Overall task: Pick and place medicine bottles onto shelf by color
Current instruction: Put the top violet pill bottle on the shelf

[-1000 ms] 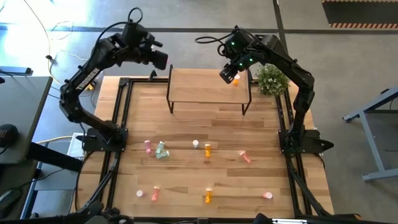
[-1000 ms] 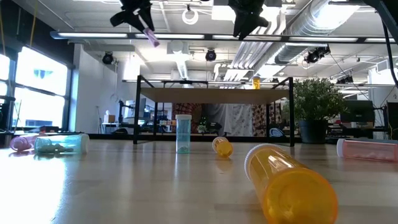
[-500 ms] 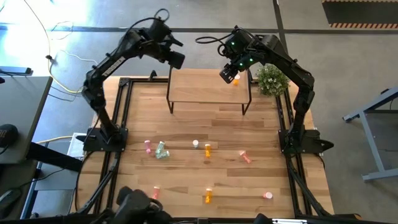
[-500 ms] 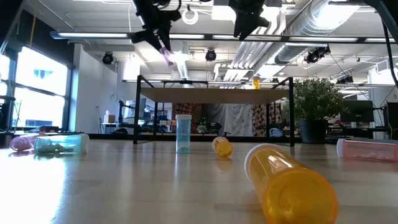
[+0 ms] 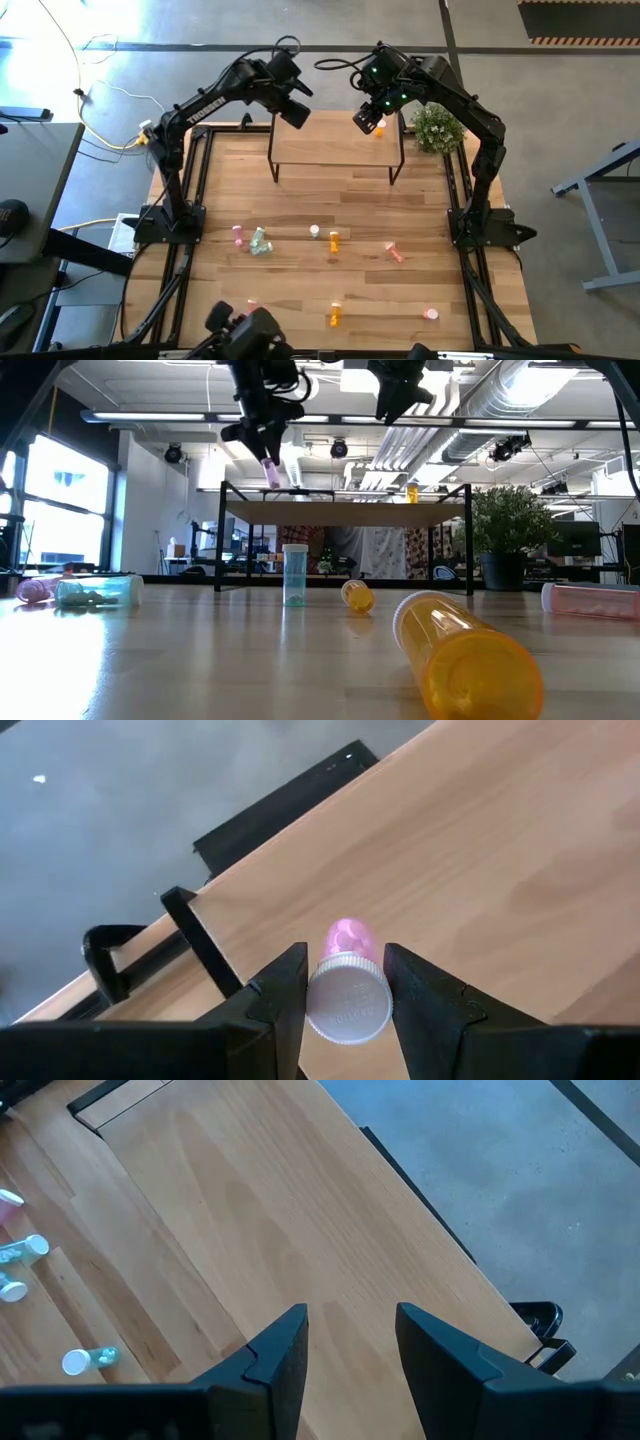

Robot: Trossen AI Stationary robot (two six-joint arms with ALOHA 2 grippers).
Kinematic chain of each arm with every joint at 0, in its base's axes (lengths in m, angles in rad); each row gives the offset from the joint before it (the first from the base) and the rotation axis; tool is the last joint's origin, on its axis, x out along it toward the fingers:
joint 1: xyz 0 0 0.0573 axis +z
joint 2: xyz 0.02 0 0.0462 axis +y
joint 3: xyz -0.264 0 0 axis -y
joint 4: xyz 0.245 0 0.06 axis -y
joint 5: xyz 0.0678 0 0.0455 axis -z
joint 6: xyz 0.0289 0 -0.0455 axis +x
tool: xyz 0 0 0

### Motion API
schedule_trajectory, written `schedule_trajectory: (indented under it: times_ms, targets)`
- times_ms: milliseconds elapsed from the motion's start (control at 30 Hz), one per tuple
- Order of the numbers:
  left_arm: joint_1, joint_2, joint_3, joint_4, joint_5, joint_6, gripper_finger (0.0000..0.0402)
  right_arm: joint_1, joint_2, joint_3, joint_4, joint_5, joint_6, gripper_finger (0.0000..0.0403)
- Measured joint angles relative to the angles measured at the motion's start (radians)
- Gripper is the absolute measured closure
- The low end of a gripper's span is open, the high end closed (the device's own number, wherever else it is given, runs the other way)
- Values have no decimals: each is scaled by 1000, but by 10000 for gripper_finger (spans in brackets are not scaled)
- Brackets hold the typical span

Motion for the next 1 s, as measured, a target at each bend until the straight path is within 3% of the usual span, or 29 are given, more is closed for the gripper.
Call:
schedule_trajectory:
  times_ms: [167,1000]
  targets:
    - [-12,26,0,-58,-69,0,284,0,0,0,0,0,0,258]
    - [-39,114,1,-47,-93,0,284,0,0,0,0,0,0,258]
